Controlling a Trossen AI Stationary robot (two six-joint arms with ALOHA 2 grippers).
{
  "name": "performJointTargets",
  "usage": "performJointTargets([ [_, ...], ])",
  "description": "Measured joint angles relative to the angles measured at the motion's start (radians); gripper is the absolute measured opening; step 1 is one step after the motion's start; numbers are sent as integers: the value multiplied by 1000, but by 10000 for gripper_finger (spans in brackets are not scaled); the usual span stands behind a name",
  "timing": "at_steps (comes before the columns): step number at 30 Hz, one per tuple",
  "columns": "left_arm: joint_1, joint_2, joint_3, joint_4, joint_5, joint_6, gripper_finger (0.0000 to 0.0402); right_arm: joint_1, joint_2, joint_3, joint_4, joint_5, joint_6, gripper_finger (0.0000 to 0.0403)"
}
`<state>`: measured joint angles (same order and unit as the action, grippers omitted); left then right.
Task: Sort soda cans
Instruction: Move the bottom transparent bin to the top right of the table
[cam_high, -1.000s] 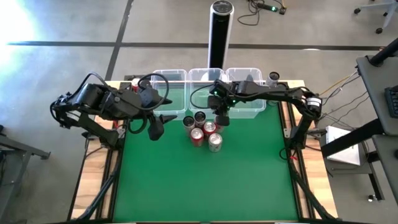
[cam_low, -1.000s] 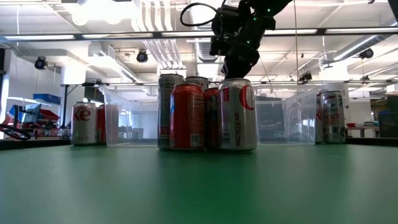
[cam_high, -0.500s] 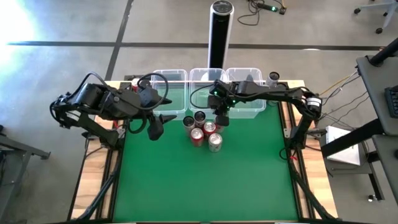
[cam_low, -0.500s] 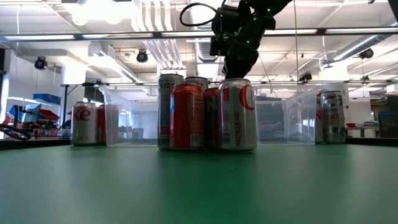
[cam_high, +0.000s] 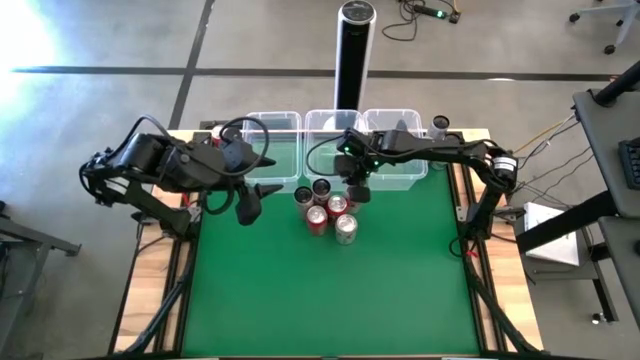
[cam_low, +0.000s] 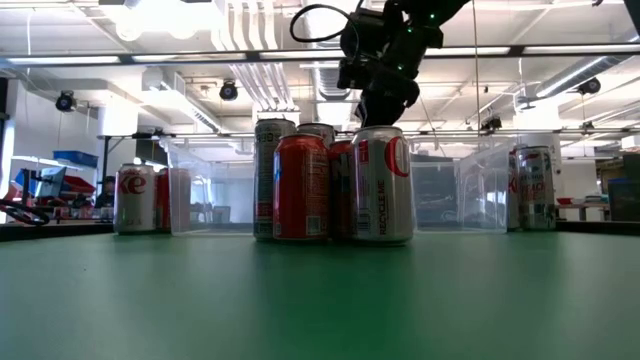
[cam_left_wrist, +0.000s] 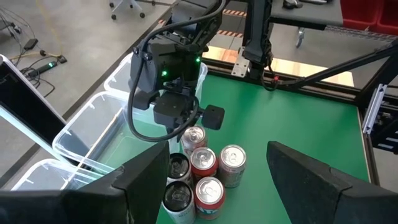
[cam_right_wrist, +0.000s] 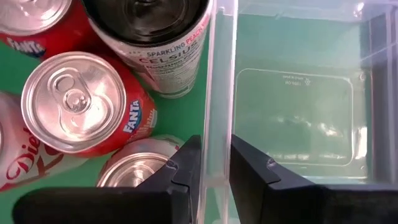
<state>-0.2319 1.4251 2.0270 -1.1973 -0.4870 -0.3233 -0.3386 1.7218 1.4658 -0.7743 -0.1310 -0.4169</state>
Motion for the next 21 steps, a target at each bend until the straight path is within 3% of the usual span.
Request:
performJointTargets([
  [9, 0, -6, 0, 0, 0, 0, 254, 0, -1, 0, -6, 26, -32, 53],
  [21, 0, -6, 0, 0, 0, 0, 254, 1, -1, 0, -6, 27, 116, 57],
])
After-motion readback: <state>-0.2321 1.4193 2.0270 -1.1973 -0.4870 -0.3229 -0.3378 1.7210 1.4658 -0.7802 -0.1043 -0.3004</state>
